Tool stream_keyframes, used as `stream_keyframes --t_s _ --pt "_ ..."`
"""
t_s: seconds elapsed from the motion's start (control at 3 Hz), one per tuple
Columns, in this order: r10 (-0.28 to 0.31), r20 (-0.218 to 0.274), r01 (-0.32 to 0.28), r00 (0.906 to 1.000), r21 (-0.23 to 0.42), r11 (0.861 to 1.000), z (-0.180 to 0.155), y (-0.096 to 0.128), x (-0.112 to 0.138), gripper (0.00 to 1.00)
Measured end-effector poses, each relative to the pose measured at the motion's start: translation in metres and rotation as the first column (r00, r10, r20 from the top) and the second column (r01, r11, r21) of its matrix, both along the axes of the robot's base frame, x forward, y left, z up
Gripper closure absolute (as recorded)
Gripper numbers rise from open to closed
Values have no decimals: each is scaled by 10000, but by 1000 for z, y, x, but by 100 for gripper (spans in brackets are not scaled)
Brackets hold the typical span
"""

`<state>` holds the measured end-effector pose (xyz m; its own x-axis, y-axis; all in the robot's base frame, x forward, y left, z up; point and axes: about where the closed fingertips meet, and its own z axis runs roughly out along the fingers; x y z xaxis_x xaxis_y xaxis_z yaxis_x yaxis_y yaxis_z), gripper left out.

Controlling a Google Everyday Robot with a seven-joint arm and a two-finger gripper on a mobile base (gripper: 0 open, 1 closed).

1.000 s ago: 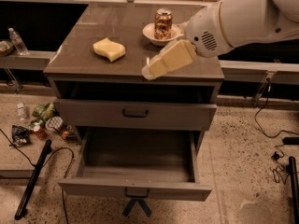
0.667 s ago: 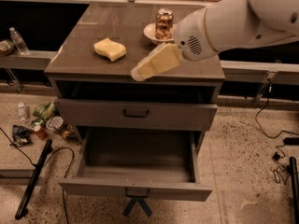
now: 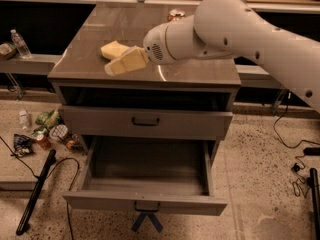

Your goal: Place sponge into middle drawer

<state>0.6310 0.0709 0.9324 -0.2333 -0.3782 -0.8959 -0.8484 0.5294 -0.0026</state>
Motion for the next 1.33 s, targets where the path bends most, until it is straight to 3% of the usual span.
stream_keyframes --t_s 0.67,1.0,1.33 --pt "-184 137 182 9997 106 9998 0 4 10 0" --pt "-401 138 398 9991 201 9990 -1 5 32 0" --pt "-871 198 863 9960 413 9954 -8 11 71 0"
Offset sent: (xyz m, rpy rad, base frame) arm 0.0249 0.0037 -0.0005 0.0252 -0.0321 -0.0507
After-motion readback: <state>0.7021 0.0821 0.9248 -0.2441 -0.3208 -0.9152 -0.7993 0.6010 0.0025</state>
